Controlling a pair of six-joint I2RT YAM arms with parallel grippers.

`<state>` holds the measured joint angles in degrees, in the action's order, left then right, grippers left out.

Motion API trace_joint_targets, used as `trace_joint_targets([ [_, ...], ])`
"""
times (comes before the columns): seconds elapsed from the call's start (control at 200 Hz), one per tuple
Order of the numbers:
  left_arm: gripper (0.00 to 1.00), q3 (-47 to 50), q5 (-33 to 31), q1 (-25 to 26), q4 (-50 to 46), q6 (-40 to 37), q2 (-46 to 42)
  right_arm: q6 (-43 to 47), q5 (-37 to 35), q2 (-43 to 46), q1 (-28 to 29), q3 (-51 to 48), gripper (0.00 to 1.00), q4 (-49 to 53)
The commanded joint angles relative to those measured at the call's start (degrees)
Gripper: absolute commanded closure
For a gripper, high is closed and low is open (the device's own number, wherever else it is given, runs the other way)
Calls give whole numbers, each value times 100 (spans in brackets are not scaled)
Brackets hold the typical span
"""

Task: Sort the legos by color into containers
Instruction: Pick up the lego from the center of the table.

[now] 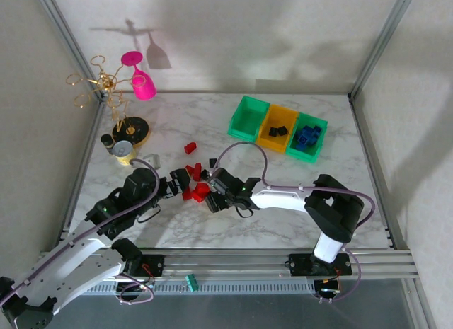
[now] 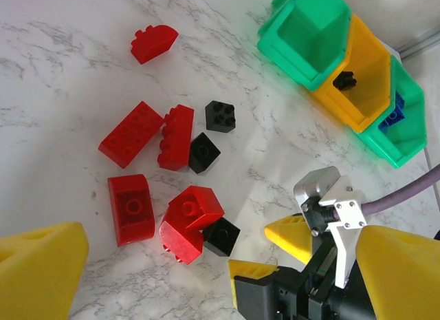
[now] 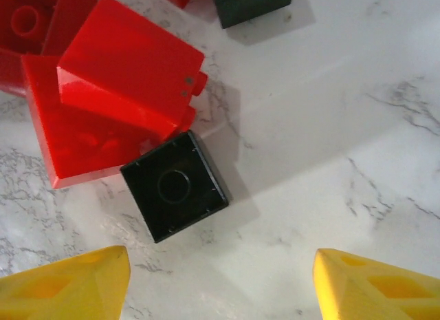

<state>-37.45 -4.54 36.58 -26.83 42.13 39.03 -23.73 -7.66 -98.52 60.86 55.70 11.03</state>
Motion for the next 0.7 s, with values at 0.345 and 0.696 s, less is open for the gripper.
trace_joint_targets([
  [0.345, 0, 77, -346, -45, -222, 153, -180, 332, -361, -823, 62, 644, 44, -201],
  [0.696, 0, 2, -329, -43, -200, 99, -153, 393, -426, -998, 21, 794, 60, -174],
])
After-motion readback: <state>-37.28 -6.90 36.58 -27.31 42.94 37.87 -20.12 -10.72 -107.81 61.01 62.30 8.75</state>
